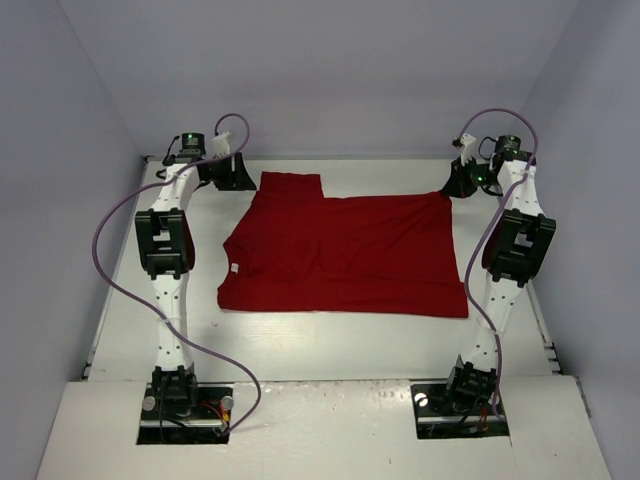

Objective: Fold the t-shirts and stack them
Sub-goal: Grap the side of the flattened tshirt furthest away from the robot with both arms

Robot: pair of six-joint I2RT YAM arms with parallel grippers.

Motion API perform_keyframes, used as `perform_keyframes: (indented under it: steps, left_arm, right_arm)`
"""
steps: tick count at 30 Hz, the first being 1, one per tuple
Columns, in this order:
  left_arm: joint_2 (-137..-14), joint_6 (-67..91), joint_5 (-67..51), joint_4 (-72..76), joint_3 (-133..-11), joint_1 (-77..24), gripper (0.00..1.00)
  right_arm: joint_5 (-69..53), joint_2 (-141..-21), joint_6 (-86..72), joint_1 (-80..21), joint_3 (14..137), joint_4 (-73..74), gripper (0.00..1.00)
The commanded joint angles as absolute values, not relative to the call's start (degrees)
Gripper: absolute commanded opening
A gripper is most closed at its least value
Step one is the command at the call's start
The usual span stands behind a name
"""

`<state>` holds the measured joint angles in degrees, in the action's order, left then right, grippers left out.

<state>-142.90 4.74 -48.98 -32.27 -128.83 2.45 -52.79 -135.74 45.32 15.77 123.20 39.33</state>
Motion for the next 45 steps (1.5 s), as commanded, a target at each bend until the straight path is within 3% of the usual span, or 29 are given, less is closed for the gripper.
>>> perform_keyframes:
  steps: [1,22,27,31,36,45]
  left_arm:
    - [-142.1,5.7,-53.7,-30.4,-133.8,1.9,0.48]
    - [-145.3,7.0,-56.9,-30.4,-135.3,0.5,0.45]
    - [-145.7,7.5,-57.7,-30.4,-136.2,0.5,0.36]
    - [-145.6,7.6,-58.1,-30.1,-136.4,0.5,0.16]
    - [-142.8,8.8,-57.6,-26.2,-133.5,0.5,0.00]
    - [-131.5,2.1,-55.8,-24.9,-124.7,2.4,0.00]
  right_arm:
    - [-53.3,-135.0,46.3,15.6,123.0,40.1,0.00]
    - [-53.0,-135.6,46.3,15.2,123.1,40.3,0.00]
    - [-52.9,-135.5,46.4,15.2,122.9,40.3,0.00]
    - [-52.6,-135.3,46.8,15.1,122.5,40.3,0.00]
    - [-52.4,-134.6,47.5,15.4,122.2,40.5,0.00]
    - [-52.1,-129.4,50.6,18.7,120.5,42.5,0.00]
